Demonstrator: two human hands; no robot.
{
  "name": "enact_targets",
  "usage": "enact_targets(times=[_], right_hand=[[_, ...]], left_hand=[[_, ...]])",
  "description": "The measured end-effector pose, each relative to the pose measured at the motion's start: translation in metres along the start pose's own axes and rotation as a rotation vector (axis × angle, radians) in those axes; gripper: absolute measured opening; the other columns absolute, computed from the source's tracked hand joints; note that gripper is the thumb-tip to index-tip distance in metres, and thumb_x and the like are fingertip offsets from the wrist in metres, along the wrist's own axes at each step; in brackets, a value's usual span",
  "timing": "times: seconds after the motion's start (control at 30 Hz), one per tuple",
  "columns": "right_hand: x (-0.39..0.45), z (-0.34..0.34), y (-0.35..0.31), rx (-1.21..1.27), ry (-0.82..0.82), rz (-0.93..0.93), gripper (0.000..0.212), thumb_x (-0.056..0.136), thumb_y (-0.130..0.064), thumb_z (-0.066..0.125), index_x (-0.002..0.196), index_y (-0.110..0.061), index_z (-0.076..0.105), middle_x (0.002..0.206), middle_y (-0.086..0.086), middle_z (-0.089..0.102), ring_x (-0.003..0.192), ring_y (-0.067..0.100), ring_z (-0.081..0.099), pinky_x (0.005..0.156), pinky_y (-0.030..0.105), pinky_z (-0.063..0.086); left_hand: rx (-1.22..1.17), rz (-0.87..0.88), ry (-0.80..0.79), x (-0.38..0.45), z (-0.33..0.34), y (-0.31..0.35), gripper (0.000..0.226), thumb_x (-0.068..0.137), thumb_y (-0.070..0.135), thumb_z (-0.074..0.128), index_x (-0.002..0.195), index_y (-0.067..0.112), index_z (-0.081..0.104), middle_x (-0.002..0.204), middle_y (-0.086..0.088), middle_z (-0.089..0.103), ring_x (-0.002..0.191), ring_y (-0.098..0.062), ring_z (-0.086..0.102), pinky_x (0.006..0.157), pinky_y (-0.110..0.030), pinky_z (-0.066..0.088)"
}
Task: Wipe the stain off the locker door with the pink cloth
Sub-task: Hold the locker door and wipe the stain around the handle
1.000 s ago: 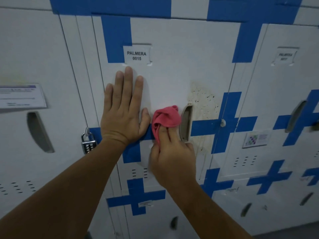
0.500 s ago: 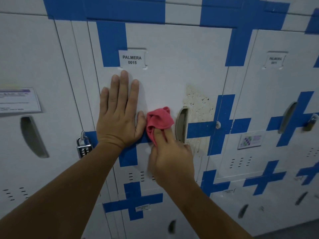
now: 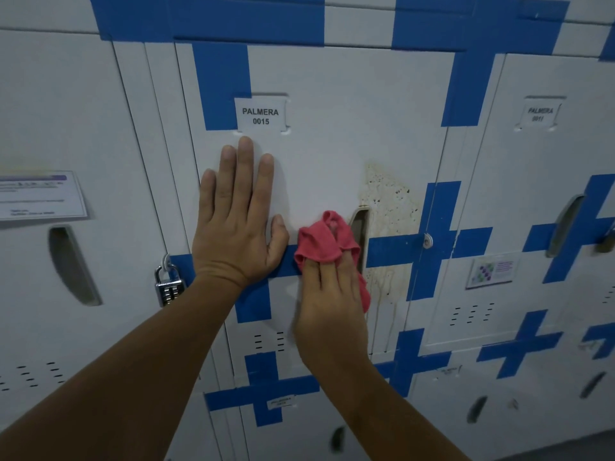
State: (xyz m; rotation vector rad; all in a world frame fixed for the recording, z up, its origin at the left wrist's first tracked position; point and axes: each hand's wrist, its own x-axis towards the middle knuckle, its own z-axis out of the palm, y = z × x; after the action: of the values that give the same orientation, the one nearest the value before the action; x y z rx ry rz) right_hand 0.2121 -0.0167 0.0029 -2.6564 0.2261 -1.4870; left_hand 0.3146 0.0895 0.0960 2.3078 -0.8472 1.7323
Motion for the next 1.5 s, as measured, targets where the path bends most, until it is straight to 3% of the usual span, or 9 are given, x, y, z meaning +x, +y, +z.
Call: enact_targets(times=[0.1, 0.23, 0.4, 0.67, 0.8, 0.93, 1.13, 1.33, 1.5], right_hand=[[0.004, 0.004, -0.011, 0.087, -0.026, 0.000, 0.052, 0.101, -0.019, 0.041, 0.148, 0.004, 0.040, 0.153, 0.026, 0.039, 0.147, 0.043, 0.029, 0.119, 0.055, 0.027], [0.001, -0.005, -0.003, 0.085, -0.082, -0.081, 0.056, 0.102, -0.034, 0.043, 0.149, -0.003, 0.042, 0.154, 0.017, 0.043, 0.150, 0.032, 0.027, 0.122, 0.055, 0.016], [0.017, -0.006, 0.006, 0.061, -0.078, -0.030, 0.067, 0.104, -0.044, 0.038, 0.158, -0.008, 0.021, 0.164, 0.014, 0.019, 0.154, 0.031, 0.006, 0.125, 0.052, 0.007], [-0.009, 0.026, 0.017, -0.003, -0.065, -0.214, 0.058, 0.102, -0.037, 0.047, 0.146, -0.001, 0.040, 0.146, 0.024, 0.049, 0.143, 0.040, 0.033, 0.114, 0.057, 0.035], [-0.002, 0.022, 0.013, 0.075, -0.005, -0.097, 0.052, 0.106, -0.030, 0.034, 0.145, 0.002, 0.045, 0.148, 0.025, 0.046, 0.143, 0.042, 0.036, 0.117, 0.058, 0.029], [0.025, 0.003, -0.013, 0.145, 0.008, 0.094, 0.057, 0.101, -0.029, 0.034, 0.153, -0.005, 0.033, 0.161, 0.016, 0.031, 0.154, 0.031, 0.014, 0.124, 0.053, 0.008], [0.005, 0.012, -0.021, 0.213, 0.040, 0.190, 0.054, 0.101, -0.028, 0.036, 0.147, -0.003, 0.045, 0.149, 0.017, 0.050, 0.147, 0.032, 0.035, 0.121, 0.058, 0.016], [0.044, -0.013, -0.033, 0.260, -0.053, 0.312, 0.068, 0.097, -0.044, 0.016, 0.159, -0.016, 0.014, 0.166, 0.005, 0.018, 0.155, 0.022, 0.000, 0.125, 0.048, -0.004], [0.068, -0.024, -0.041, 0.277, -0.004, 0.382, 0.071, 0.100, -0.056, 0.019, 0.157, -0.013, 0.019, 0.164, 0.006, 0.024, 0.155, 0.021, 0.006, 0.125, 0.045, -0.004]], left_hand=[[0.000, 0.004, 0.001, -0.001, 0.001, -0.001, 0.075, 0.097, 0.041, 0.032, 0.159, 0.006, 0.008, 0.164, -0.025, 0.010, 0.153, -0.039, 0.007, 0.124, -0.049, 0.000], [-0.001, 0.002, 0.006, -0.001, 0.001, 0.000, 0.075, 0.097, 0.041, 0.031, 0.159, 0.006, 0.008, 0.164, -0.024, 0.009, 0.153, -0.033, -0.001, 0.125, -0.046, -0.003], [0.001, -0.004, 0.004, 0.000, 0.001, 0.000, 0.075, 0.097, 0.041, 0.032, 0.159, 0.006, 0.007, 0.164, -0.024, 0.009, 0.152, -0.030, -0.004, 0.125, -0.046, -0.004], [0.000, -0.010, -0.006, -0.001, 0.002, 0.000, 0.075, 0.096, 0.041, 0.030, 0.159, 0.007, 0.005, 0.165, -0.023, 0.007, 0.152, -0.028, -0.009, 0.125, -0.045, -0.005], [-0.001, -0.009, 0.006, -0.001, 0.003, 0.000, 0.075, 0.096, 0.042, 0.030, 0.159, 0.007, 0.007, 0.164, -0.024, 0.008, 0.152, -0.028, -0.008, 0.125, -0.045, -0.004], [-0.016, -0.010, 0.004, -0.001, 0.002, 0.000, 0.075, 0.097, 0.041, 0.030, 0.159, 0.007, 0.006, 0.164, -0.024, 0.008, 0.152, -0.028, -0.008, 0.125, -0.047, -0.003], [-0.013, -0.013, 0.006, -0.002, 0.002, -0.001, 0.076, 0.095, 0.040, 0.031, 0.159, 0.007, 0.005, 0.165, -0.023, 0.007, 0.152, -0.028, -0.009, 0.125, -0.045, -0.005], [-0.010, -0.002, 0.030, 0.000, 0.003, -0.001, 0.076, 0.097, 0.041, 0.032, 0.159, 0.006, 0.006, 0.164, -0.025, 0.010, 0.152, -0.027, -0.009, 0.125, -0.044, -0.007], [-0.024, -0.013, 0.000, 0.000, 0.002, 0.000, 0.074, 0.099, 0.042, 0.031, 0.159, 0.008, 0.004, 0.164, -0.023, 0.008, 0.153, -0.031, -0.003, 0.124, -0.043, -0.008]])
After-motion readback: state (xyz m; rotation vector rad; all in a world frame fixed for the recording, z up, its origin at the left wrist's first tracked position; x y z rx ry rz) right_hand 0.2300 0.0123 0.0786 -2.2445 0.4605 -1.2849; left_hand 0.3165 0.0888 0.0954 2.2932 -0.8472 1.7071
